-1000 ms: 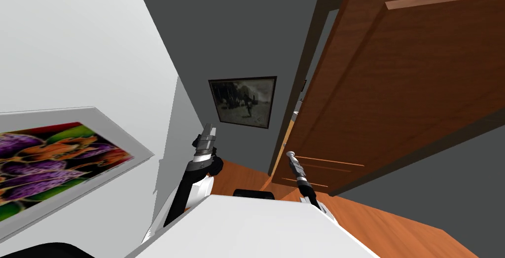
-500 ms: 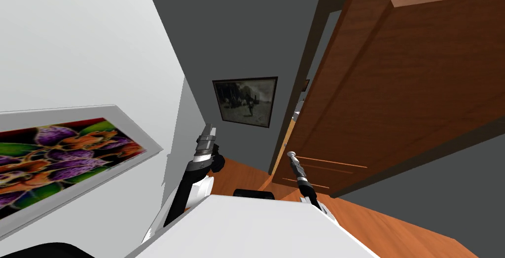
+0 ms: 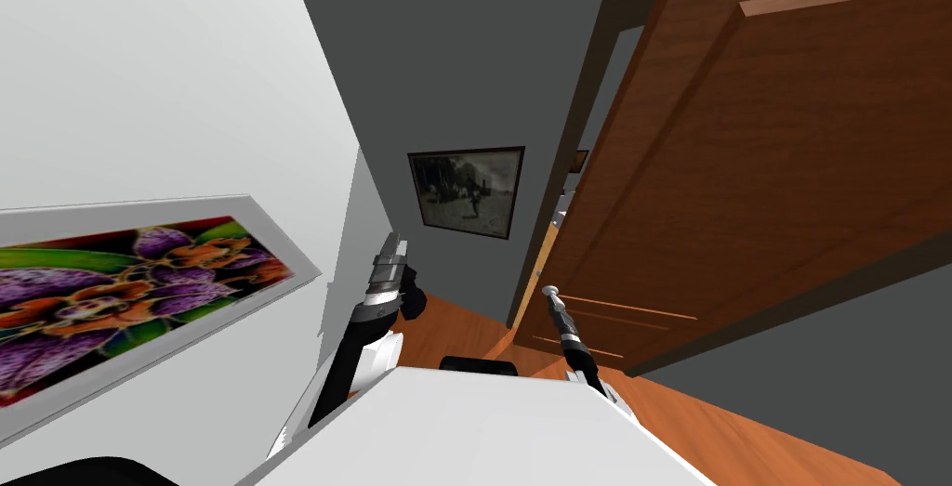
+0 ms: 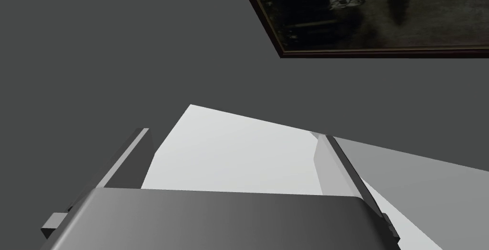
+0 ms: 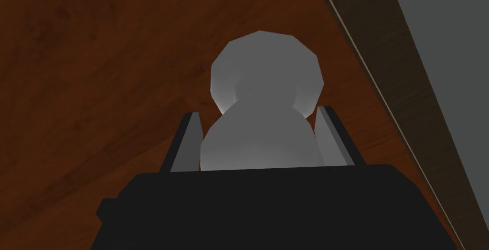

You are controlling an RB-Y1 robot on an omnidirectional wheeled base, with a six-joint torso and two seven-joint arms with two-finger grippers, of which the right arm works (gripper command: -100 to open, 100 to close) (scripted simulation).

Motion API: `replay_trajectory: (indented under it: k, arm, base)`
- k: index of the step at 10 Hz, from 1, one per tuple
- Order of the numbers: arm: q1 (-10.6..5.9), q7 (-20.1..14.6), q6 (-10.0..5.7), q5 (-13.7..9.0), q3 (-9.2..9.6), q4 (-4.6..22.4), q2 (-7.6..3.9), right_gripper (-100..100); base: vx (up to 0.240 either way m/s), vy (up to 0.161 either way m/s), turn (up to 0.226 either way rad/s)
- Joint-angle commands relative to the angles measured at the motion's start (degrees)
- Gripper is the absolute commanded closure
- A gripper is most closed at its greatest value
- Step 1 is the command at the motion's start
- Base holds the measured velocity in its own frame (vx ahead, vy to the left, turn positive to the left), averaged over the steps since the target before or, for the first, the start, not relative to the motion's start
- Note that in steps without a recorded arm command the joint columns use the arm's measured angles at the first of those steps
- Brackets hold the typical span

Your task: Pull the door open

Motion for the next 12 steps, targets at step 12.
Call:
replay_trajectory:
  k: [12]
  arm:
    - [0.9,-15.6,1.1,-4.4,0.44,-1.4,-0.78,100]
  base:
    - [-0.037,-0.015,0.052]
